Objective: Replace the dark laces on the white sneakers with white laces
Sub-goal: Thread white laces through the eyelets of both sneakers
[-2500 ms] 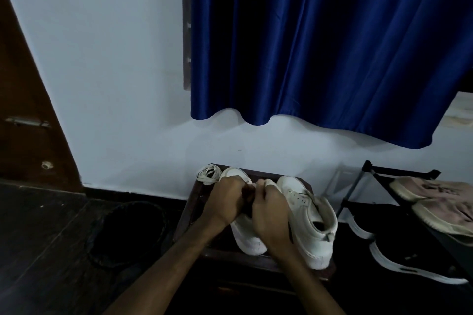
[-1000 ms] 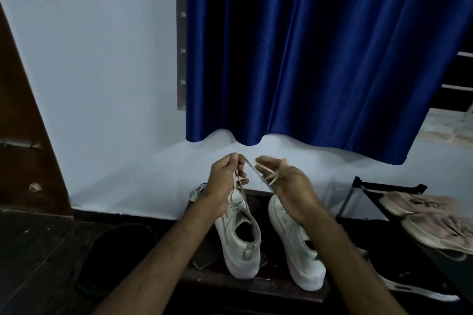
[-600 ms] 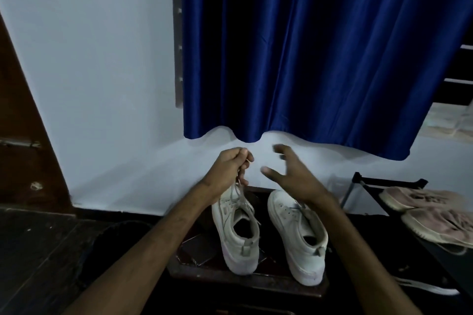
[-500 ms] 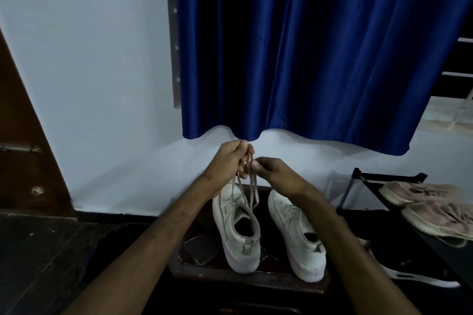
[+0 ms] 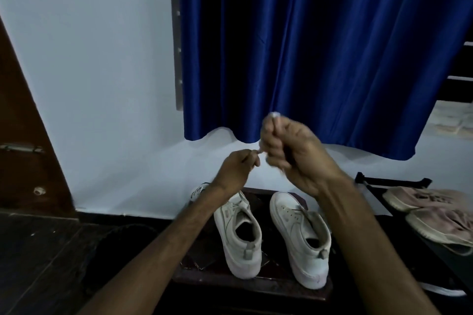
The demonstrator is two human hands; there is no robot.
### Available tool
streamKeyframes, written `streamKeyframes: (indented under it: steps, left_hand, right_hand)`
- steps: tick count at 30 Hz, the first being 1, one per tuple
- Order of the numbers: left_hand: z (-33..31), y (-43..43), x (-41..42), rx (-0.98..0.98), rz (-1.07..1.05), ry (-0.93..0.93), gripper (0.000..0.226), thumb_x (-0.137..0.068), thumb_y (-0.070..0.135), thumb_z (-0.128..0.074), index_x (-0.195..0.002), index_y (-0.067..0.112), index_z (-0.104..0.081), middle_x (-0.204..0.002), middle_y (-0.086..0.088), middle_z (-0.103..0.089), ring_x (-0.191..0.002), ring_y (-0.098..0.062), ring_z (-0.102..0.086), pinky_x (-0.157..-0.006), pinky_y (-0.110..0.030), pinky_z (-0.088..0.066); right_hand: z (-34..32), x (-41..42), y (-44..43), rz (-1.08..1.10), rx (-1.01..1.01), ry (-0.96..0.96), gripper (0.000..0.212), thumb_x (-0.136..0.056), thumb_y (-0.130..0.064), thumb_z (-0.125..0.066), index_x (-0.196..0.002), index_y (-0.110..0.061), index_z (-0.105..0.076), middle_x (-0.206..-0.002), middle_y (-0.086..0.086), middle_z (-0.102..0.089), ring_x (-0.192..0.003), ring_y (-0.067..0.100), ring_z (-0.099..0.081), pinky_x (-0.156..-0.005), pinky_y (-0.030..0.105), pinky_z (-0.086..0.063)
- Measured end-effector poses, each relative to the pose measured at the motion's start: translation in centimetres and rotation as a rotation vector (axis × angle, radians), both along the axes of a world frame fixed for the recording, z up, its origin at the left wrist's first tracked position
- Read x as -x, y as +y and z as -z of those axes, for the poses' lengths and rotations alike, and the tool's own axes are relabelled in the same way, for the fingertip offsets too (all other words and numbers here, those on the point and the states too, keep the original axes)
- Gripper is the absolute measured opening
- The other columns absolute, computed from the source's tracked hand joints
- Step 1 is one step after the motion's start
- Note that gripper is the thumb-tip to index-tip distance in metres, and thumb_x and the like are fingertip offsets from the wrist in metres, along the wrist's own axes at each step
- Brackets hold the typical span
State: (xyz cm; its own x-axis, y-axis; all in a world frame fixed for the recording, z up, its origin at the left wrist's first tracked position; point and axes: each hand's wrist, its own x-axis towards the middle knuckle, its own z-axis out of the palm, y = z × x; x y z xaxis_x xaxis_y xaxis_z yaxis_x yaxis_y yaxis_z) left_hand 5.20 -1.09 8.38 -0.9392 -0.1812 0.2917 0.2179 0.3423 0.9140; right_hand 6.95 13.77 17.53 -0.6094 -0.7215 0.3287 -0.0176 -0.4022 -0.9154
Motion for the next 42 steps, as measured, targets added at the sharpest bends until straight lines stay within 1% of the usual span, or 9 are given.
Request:
streamKeyframes:
  steps: [4, 7, 10, 15, 20, 24, 30, 36, 42]
  left_hand:
    - [-0.2, 1.0, -0.6, 0.13, 0.073, -0.024, 0.039, -0.103, 0.037, -0.037, -0.073, 0.024, -0.057, -0.076, 0.0, -0.052, -0.069, -0.014, -0.045, -0.069, -0.032, -0.037]
    - [-0.3, 0.4, -1.1, 0.145, 0.069, 0.002, 0.033, -0.105, 0.024, -0.037, -0.084, 0.013, -0.06, -0.08, 0.004, -0.056, -0.069, -0.01, -0.048, -0.069, -0.034, -0.045]
    - [0.6, -0.6, -1.0, 0.311, -0.048, 0.092, 0.028, -0.102, 0.022, -0.046, -0.083, 0.011, -0.063, -0.084, 0.002, -0.058, -0.074, -0.007, -0.053, -0.078, -0.033, -0.049]
    - [1.9, 0.2, -2.0, 0.422, -0.154, 0.301, 0.03, -0.1, 0.033, -0.049, -0.073, 0.021, -0.055, -0.078, 0.005, -0.05, -0.073, -0.01, -0.054, -0.072, -0.026, -0.045]
    - [3.4, 1.0, -1.6, 0.114, -0.133, 0.271, 0.03, -0.093, 0.051, -0.05, -0.111, 0.027, -0.045, -0.085, -0.002, -0.051, -0.078, -0.018, -0.056, -0.074, -0.032, -0.052]
    - [3.1, 1.5, -2.0, -0.228, 0.086, -0.011, 0.04, -0.104, 0.04, -0.03, -0.098, 0.02, -0.064, -0.091, -0.002, -0.072, -0.086, -0.014, -0.068, -0.083, -0.029, -0.054]
    - [4.4, 1.4, -2.2, -0.292, 0.099, -0.07, 0.044, -0.104, 0.041, -0.03, -0.112, 0.013, -0.063, -0.086, 0.005, -0.069, -0.073, -0.003, -0.062, -0.072, -0.021, -0.051]
    - [4.9, 1.0, -2.4, -0.216, -0.011, -0.061, 0.037, -0.105, 0.036, -0.034, -0.104, 0.008, -0.059, -0.085, -0.005, -0.058, -0.074, -0.015, -0.05, -0.066, -0.029, -0.043]
    - [4.6, -0.5, -3.0, 0.299, -0.104, 0.058, 0.026, -0.105, 0.029, -0.033, -0.092, 0.013, -0.049, -0.086, 0.0, -0.048, -0.078, -0.014, -0.047, -0.072, -0.031, -0.039]
  right_hand:
    - [1.6, 5.9, -2.7, 0.664, -0.221, 0.726, 0.022, -0.101, -0.005, -0.043, -0.09, -0.001, -0.062, -0.089, 0.005, -0.065, -0.085, 0.012, -0.064, -0.081, 0.027, -0.053]
    - [5.0, 8.1, -2.3, 0.629, -0.73, 1.101, 0.021, -0.087, 0.003, -0.049, -0.08, -0.014, -0.059, -0.076, -0.001, -0.061, -0.066, 0.011, -0.059, -0.066, 0.03, -0.047]
    - [8.2, 7.0, -1.6, 0.478, -0.722, 0.836, 0.029, -0.097, -0.01, -0.042, -0.07, -0.02, -0.046, -0.064, -0.008, -0.051, -0.056, 0.008, -0.043, -0.06, 0.025, -0.037]
    - [8.6, 5.1, -0.4, 0.33, -0.594, 0.332, 0.046, -0.106, -0.031, -0.034, -0.076, -0.007, -0.061, -0.05, -0.008, -0.038, -0.047, 0.008, -0.033, -0.049, 0.023, -0.03]
    - [7.8, 5.3, 1.3, -0.009, -0.525, -0.033, 0.043, -0.1, -0.038, -0.04, -0.075, -0.007, -0.056, -0.056, -0.003, -0.027, -0.052, 0.012, -0.025, -0.051, 0.022, -0.033]
    - [8.6, 5.4, 0.2, -0.124, -0.276, -0.207, 0.038, -0.103, -0.033, -0.037, -0.072, -0.014, -0.043, -0.059, -0.004, -0.025, -0.053, 0.009, -0.025, -0.053, 0.022, -0.033]
    - [9.5, 4.9, -1.5, 0.012, -0.158, -0.245, 0.034, -0.1, -0.033, -0.038, -0.073, -0.012, -0.042, -0.057, -0.002, -0.033, -0.051, 0.009, -0.034, -0.056, 0.023, -0.047]
    - [9.7, 5.2, -1.6, 0.121, -0.216, -0.269, 0.036, -0.104, -0.027, -0.038, -0.076, -0.008, -0.051, -0.062, 0.003, -0.05, -0.055, 0.012, -0.051, -0.07, 0.031, -0.059]
    - [12.1, 6.2, -1.0, 0.602, -0.618, 0.398, 0.026, -0.098, -0.024, -0.056, -0.081, -0.013, -0.073, -0.082, 0.002, -0.069, -0.068, 0.016, -0.061, -0.07, 0.029, -0.054]
